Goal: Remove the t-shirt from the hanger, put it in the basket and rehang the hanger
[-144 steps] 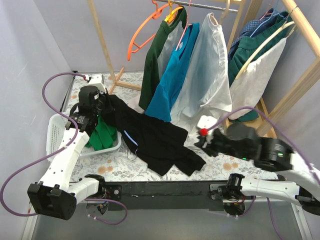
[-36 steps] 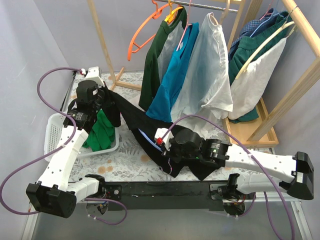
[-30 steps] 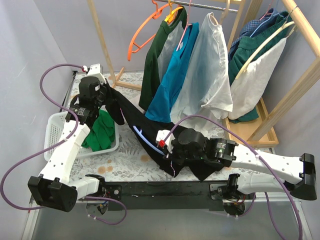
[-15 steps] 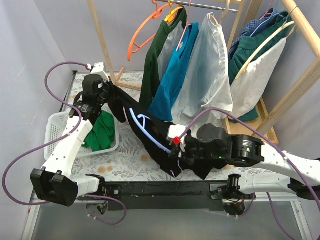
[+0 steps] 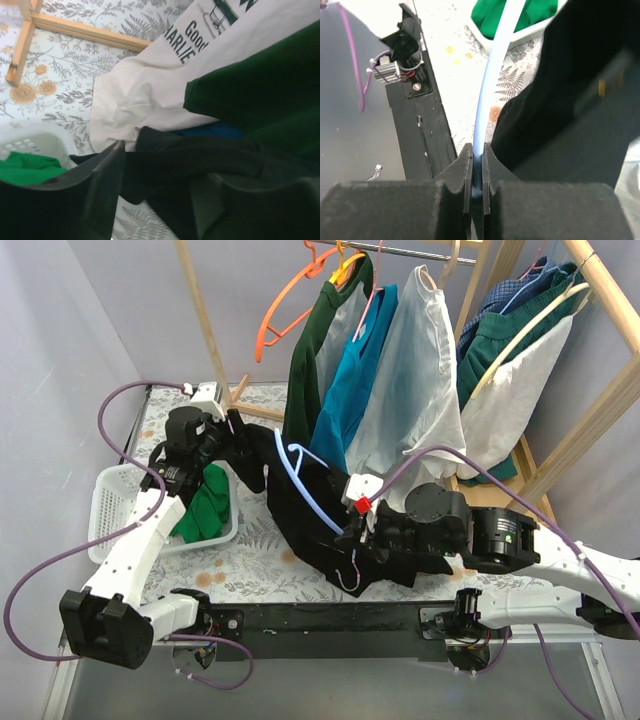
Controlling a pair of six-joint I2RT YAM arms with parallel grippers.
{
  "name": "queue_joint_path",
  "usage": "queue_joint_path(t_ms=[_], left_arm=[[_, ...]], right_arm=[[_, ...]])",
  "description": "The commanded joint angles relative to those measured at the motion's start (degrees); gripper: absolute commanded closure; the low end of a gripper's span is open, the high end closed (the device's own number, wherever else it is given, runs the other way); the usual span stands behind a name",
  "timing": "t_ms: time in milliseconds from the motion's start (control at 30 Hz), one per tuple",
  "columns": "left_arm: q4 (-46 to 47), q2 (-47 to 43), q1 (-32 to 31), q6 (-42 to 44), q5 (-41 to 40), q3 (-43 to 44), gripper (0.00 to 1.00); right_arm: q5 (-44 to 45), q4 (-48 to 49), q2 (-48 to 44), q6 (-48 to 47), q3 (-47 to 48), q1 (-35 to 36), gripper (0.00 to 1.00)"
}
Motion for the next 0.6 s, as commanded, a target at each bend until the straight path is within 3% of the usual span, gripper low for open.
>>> queue_joint_path(t_ms=[0,100,400,533,567], left_arm=[[0.60,-7.36,0.47,2.61,2.44,-1.07,0.42],[-2.74,-11.05,0.47,3.40,6.03,-0.28,0.31],[-6.18,-24.15,0.38,-2.75,18.53,0.77,0.26],[-5.39,-29.25,0.38,-0.56,21.34,-0.89,0.18],[-5.12,-29.95,0.38,-0.21,25.61,-1.07,0.17]], right_arm=[[4.41,5.92,3.19,1.99,5.17,0.40,0.99],[5.21,5.74,4.86,2.34,5.17,0.40,0.99],[6.26,10.92,6.80,2.17,2.62,-0.56,0.99],[4.77,11.80,8.29,1.82,2.97,-2.49,0.99],[3.55,11.72,8.90,1.90,3.15,-3.54,0.99]])
